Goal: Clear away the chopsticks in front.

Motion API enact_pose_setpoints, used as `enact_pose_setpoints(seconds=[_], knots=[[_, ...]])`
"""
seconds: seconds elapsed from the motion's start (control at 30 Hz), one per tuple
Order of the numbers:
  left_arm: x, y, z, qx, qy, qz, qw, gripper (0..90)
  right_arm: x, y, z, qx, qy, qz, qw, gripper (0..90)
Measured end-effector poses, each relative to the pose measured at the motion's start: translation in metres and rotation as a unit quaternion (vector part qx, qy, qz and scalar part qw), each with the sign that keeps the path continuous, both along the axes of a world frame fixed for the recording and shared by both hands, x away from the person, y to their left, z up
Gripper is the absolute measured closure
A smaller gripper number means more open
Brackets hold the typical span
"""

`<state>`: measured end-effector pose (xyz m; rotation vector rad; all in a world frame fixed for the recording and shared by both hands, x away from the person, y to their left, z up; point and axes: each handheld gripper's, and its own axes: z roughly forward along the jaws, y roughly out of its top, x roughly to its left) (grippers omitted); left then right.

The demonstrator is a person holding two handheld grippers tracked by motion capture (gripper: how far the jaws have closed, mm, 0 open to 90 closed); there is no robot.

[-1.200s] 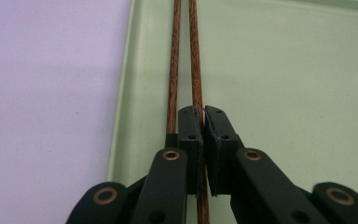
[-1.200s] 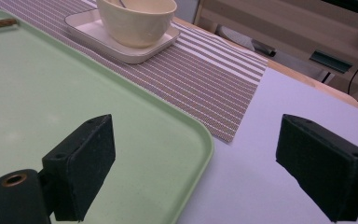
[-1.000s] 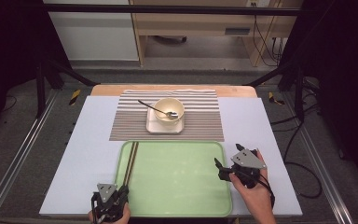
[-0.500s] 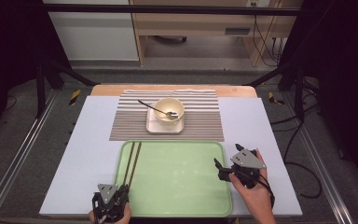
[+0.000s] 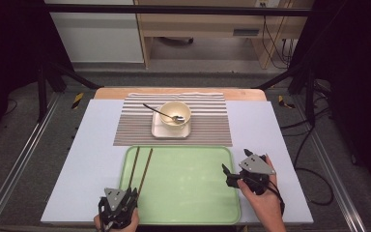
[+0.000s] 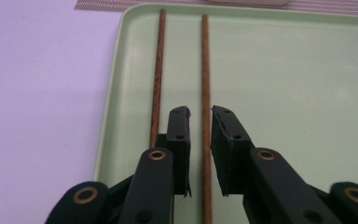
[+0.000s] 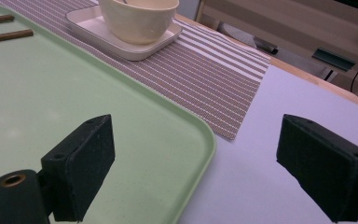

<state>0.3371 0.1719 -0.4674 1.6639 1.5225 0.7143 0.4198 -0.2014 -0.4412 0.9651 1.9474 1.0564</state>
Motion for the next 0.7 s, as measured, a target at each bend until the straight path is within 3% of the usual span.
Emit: enact_pose_setpoints(seconds=[0.17, 0.47, 0.7], knots=[[0.009, -0.008, 0.006, 0.008, -0.016, -0.018, 0.9997, 68.2, 0.001, -0.001, -0.001, -0.001, 0.005, -0.002, 1.0, 11.0], [0.037, -0.019, 0.011, 0.021, -0.018, -0.056, 0.998, 50.2, 0.004, -0.004, -0.003, -0.003, 0.01, -0.011, 0.9999, 9.7], [0.057, -0.027, 0.025, 0.031, -0.033, -0.092, 0.9948, 35.7, 0.006, -0.006, -0.004, -0.002, 0.011, -0.019, 0.9998, 9.0]])
